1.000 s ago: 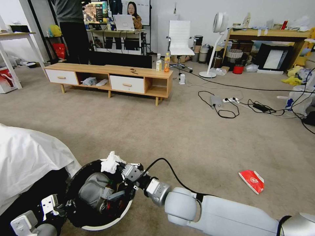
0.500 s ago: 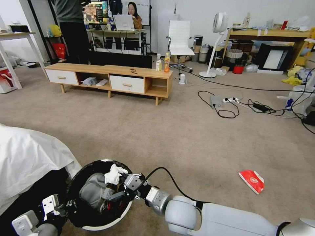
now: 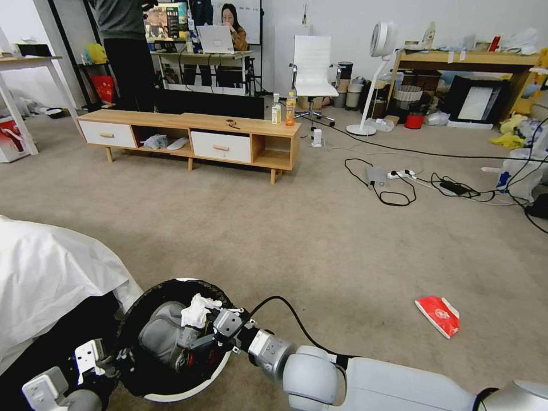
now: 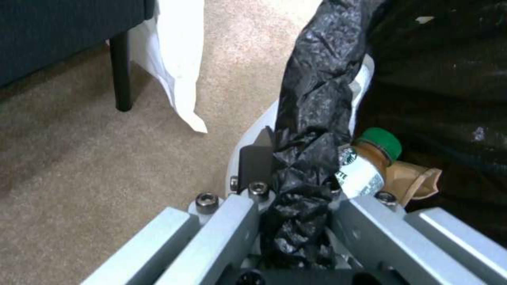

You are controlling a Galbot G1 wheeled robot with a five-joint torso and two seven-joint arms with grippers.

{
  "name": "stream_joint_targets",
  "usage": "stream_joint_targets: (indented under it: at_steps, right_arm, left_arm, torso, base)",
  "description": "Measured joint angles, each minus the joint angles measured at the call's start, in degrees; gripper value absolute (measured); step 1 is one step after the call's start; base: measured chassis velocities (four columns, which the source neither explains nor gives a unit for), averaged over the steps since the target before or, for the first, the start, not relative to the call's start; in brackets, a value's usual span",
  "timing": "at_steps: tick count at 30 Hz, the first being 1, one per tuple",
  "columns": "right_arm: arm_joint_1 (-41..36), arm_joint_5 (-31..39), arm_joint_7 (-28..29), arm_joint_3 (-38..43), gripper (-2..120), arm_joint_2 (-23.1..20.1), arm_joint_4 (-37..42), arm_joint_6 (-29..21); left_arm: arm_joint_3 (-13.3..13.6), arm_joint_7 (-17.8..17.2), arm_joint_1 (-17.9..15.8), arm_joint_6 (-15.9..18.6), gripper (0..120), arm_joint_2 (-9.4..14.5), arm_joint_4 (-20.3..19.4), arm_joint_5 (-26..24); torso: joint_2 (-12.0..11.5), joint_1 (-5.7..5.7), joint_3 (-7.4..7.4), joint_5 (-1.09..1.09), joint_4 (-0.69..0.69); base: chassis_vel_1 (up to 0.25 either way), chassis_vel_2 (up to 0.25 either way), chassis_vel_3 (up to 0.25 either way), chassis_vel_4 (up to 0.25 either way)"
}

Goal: Pick up the trash bin and place the garbage on the floor into it.

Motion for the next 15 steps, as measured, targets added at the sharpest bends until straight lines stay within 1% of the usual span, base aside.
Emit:
stream_joint_targets:
  at_steps: [15]
  right_arm:
    - [0.29,0.70,0.88,-0.23,0,1.29,-0.25,0.00]
  left_arm:
    - [-0.09,0.04,-0.26,0.00,1,0.03,0.53,0.04]
  torso:
    - [-0.01,0.00,0.00,0.00,0.00]
  base:
    - [0.000,0.000,0.000,0.000]
